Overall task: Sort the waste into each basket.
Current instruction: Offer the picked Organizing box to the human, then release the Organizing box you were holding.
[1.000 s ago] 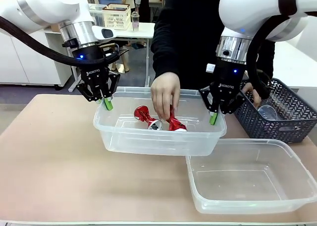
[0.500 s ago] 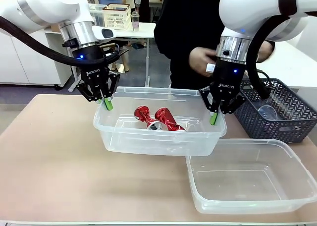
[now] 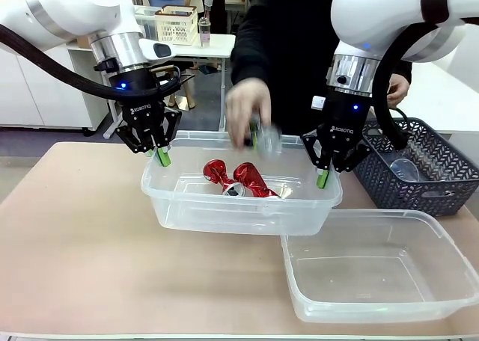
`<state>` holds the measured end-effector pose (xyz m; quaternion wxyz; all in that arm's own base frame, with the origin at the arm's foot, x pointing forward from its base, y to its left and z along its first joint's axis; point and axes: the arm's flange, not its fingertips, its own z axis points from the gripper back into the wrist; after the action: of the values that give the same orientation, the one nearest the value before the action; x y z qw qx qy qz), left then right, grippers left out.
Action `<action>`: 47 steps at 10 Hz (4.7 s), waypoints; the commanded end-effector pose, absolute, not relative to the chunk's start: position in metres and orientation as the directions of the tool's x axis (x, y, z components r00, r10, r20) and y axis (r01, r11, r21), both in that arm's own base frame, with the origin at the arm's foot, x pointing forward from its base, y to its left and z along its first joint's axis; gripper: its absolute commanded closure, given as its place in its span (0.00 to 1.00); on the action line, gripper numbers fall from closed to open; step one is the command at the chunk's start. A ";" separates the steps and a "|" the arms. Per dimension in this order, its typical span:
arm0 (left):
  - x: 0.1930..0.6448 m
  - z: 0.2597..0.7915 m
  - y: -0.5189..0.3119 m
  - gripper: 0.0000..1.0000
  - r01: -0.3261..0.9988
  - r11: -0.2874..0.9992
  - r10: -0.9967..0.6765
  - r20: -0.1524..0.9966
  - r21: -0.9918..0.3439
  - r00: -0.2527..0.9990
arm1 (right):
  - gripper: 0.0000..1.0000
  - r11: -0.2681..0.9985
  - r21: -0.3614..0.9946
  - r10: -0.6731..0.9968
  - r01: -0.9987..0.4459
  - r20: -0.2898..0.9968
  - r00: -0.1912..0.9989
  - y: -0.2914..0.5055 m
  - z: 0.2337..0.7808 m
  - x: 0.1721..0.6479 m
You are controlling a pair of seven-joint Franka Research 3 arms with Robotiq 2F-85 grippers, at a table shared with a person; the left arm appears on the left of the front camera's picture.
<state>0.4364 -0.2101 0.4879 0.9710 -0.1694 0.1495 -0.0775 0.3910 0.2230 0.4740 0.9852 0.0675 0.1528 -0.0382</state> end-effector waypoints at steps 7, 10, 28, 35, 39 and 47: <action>0.436 0.495 -0.208 0.94 0.113 0.924 -0.216 -0.256 -0.364 0.942 | 0.95 0.988 0.119 -0.057 0.098 -0.313 0.948 0.221 0.474 0.393; 0.436 0.495 -0.208 0.94 0.113 0.924 -0.216 -0.256 -0.364 0.942 | 0.95 0.988 0.119 -0.057 0.098 -0.313 0.948 0.221 0.474 0.393; 0.592 0.491 -0.188 0.94 0.056 0.923 -0.144 -0.208 -0.380 0.967 | 0.95 0.994 0.099 -0.004 0.048 -0.407 0.913 0.240 0.476 0.567; 0.592 0.491 -0.188 0.94 0.056 0.923 -0.144 -0.208 -0.380 0.967 | 0.95 0.994 0.099 -0.004 0.048 -0.407 0.913 0.240 0.476 0.567; 0.579 0.495 -0.192 0.00 0.062 0.940 -0.123 -0.164 -0.336 0.979 | 0.00 0.980 0.178 -0.043 0.085 -0.227 0.973 0.233 0.482 0.558; 0.516 0.522 -0.184 0.00 0.054 0.963 -0.026 0.108 -0.265 0.994 | 0.00 0.961 0.270 -0.065 0.053 0.037 0.997 0.206 0.515 0.512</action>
<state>0.5189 -0.1810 0.5358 0.9866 -0.1498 -0.0541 -0.0357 0.5145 0.2146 0.5263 0.9910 0.1215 -0.0368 -0.0414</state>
